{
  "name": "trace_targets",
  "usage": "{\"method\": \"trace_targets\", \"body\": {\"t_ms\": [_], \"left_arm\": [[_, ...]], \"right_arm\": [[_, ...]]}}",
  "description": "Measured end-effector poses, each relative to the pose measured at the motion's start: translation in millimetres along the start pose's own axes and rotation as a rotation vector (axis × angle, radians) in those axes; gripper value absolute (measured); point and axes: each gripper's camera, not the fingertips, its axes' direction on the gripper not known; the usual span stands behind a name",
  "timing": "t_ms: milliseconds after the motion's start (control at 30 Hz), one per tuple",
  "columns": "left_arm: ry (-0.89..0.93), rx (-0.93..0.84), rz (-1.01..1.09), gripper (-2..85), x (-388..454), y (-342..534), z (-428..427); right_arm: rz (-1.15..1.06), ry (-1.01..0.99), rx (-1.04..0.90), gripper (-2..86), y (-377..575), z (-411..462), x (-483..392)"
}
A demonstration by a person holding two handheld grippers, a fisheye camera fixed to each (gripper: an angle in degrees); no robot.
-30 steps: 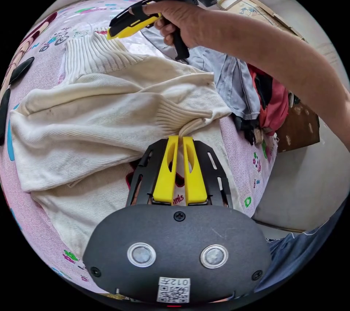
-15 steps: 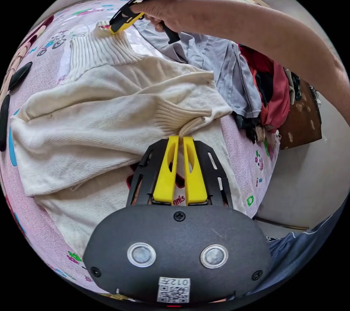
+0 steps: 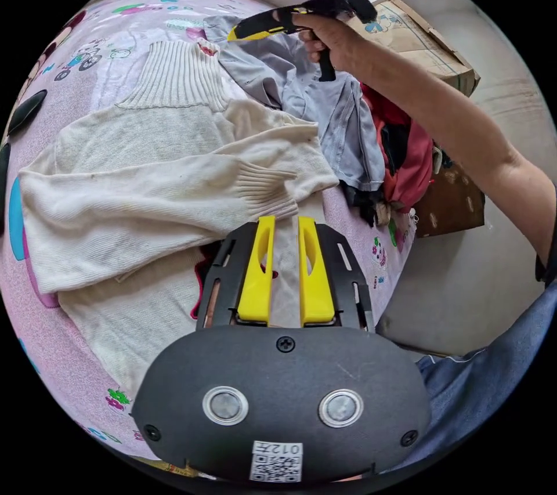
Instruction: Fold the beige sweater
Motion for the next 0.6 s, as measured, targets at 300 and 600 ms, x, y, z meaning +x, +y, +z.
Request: {"method": "trace_targets", "body": {"t_ms": [300,600], "left_arm": [[-0.351,0.083,0.244,3.2,11,-2,-73],[-0.650,-0.286,0.621,1.5,-27,-46,-52]], "right_arm": [[-0.150,-0.167,-0.139,10.2,130,49,-89],[-0.189,-0.208,-0.200,4.8,134,91,-99]]}}
